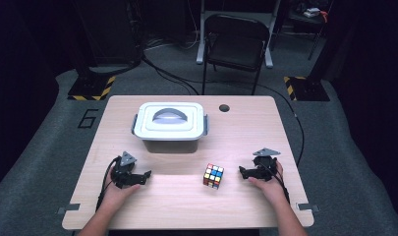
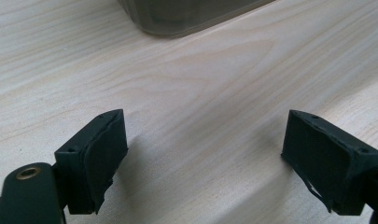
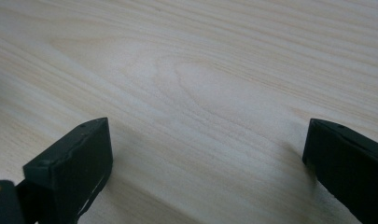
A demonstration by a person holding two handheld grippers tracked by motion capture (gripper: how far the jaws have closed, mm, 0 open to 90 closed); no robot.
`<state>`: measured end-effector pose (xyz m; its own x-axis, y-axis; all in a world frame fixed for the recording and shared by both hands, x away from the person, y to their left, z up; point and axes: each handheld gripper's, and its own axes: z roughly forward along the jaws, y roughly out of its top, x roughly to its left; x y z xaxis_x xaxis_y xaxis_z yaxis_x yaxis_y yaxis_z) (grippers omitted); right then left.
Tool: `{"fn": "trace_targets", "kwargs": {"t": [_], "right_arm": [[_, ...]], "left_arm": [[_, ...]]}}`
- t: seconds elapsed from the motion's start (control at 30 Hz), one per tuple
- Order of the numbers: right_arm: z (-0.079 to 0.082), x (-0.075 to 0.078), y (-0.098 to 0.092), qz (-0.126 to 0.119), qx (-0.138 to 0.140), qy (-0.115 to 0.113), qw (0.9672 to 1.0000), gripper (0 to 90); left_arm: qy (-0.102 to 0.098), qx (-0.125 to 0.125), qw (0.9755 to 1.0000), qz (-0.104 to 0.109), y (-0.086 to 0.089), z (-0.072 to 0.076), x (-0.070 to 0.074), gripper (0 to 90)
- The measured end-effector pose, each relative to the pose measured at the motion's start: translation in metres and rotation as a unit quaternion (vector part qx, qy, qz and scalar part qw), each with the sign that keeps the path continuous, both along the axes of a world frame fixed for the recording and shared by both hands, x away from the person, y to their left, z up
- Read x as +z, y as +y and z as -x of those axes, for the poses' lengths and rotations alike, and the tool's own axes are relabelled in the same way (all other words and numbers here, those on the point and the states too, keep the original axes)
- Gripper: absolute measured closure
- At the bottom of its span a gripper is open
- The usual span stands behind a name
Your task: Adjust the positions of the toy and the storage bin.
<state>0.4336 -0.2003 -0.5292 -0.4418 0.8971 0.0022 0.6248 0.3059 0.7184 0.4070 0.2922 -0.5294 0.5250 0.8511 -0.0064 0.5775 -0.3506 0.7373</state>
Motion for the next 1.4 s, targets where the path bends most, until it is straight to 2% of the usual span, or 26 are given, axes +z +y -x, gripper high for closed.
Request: {"fn": "trace_targets", "kwargs": {"t": [0.27, 0.37, 0.63, 0.73, 0.83, 0.9, 1.0, 1.07, 1.13, 1.33, 1.4], "right_arm": [[0.001, 0.001, -0.002, -0.002, -0.001, -0.004, 1.0000, 7.1], [0.002, 0.003, -0.002, -0.002, -0.004, -0.004, 1.0000, 13.9], [0.004, 0.010, 0.002, 0.001, 0.007, 0.019, 0.9998, 22.8], [0.006, 0.015, 0.004, -0.002, 0.017, 0.014, 0.9998, 34.0], [0.009, 0.024, 0.006, -0.010, 0.022, 0.007, 0.9997, 39.1], [0.010, 0.028, 0.009, -0.014, 0.027, 0.003, 0.9995, 40.0], [0.013, 0.031, 0.016, 0.009, 0.054, -0.008, 0.9985, 41.2], [0.015, 0.032, 0.018, 0.009, 0.055, -0.004, 0.9984, 41.1], [0.016, 0.035, 0.021, 0.013, 0.062, -0.010, 0.9979, 40.5], [0.021, 0.041, 0.029, -0.002, 0.080, -0.012, 0.9967, 36.8], [0.022, 0.043, 0.032, 0.001, 0.096, -0.018, 0.9952, 36.1]], "left_arm": [[0.001, 0.001, 1.0000, 0.001, 0.000, 0.000, 0.000, 13.9], [0.000, 0.001, 1.0000, 0.000, 0.000, 0.000, 0.000, 13.9], [0.001, 0.003, 1.0000, 0.002, 0.000, 0.000, 0.000, 14.0], [0.001, 0.003, 1.0000, 0.002, 0.000, 0.001, 0.000, 14.0], [0.001, 0.003, 1.0000, 0.002, 0.000, 0.000, 0.000, 14.0], [0.002, 0.003, 1.0000, 0.002, 0.000, 0.001, 0.000, 13.9], [0.002, 0.003, 1.0000, 0.002, 0.000, 0.001, 0.000, 14.0], [0.002, 0.003, 1.0000, 0.002, 0.000, 0.001, 0.000, 14.0], [0.001, 0.003, 1.0000, 0.002, 0.000, 0.000, 0.000, 14.0], [0.001, 0.001, 1.0000, 0.000, 0.000, 0.001, 0.000, 14.2], [0.001, 0.001, 1.0000, 0.000, 0.000, 0.001, 0.000, 14.3]]}}
